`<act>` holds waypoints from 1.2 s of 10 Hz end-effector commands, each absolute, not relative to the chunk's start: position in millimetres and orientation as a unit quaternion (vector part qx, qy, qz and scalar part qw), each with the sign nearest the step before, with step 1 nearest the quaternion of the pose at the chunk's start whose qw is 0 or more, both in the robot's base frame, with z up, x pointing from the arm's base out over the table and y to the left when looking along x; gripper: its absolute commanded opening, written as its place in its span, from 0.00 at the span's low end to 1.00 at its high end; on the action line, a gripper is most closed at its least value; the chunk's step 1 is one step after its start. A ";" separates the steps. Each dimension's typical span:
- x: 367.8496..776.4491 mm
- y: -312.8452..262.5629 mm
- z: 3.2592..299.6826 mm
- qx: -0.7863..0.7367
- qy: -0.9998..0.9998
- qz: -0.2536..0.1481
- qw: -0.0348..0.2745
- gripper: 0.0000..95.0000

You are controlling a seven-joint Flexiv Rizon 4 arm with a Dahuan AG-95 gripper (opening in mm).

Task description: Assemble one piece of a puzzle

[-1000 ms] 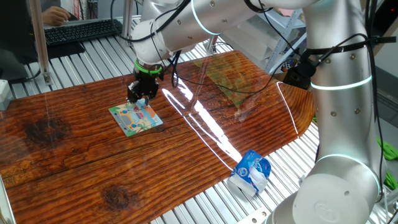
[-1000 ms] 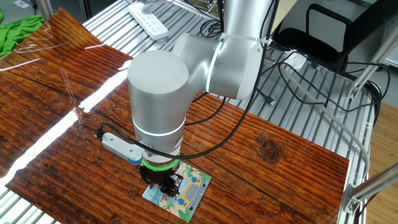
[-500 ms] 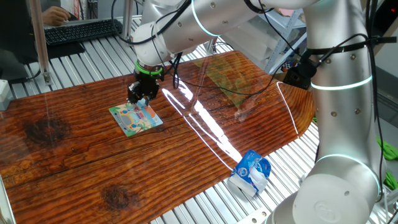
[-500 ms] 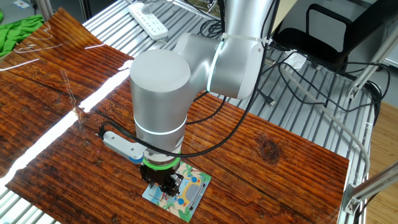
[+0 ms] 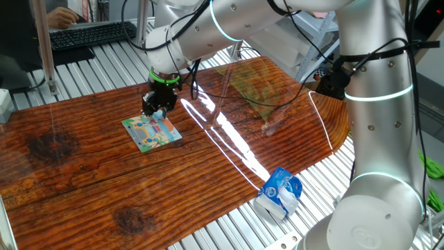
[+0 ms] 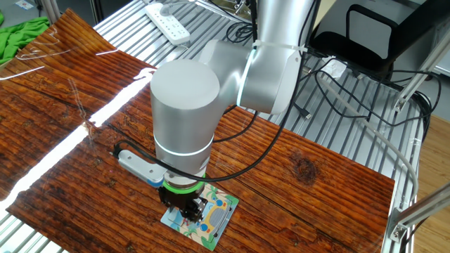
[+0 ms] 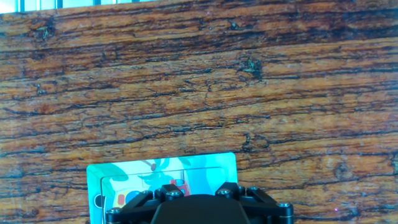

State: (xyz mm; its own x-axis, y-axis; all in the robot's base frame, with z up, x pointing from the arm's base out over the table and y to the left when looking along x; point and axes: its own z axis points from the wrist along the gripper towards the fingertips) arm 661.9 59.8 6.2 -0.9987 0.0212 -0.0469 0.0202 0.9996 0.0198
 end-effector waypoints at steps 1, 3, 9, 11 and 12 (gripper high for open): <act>662.3 59.6 5.3 0.012 1.000 0.007 0.024 0.60; 662.2 59.5 5.2 0.014 1.000 0.006 0.024 0.60; 662.4 60.1 10.2 -0.001 1.000 0.017 0.009 0.20; 662.5 60.2 11.6 -0.002 1.000 0.017 0.009 0.20; 662.4 60.3 12.2 -0.002 1.000 0.018 0.010 0.20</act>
State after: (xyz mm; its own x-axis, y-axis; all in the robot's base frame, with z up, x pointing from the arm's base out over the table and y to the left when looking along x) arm 660.3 59.6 13.1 -0.9998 -0.0037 -0.0211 -0.0044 0.9994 0.0332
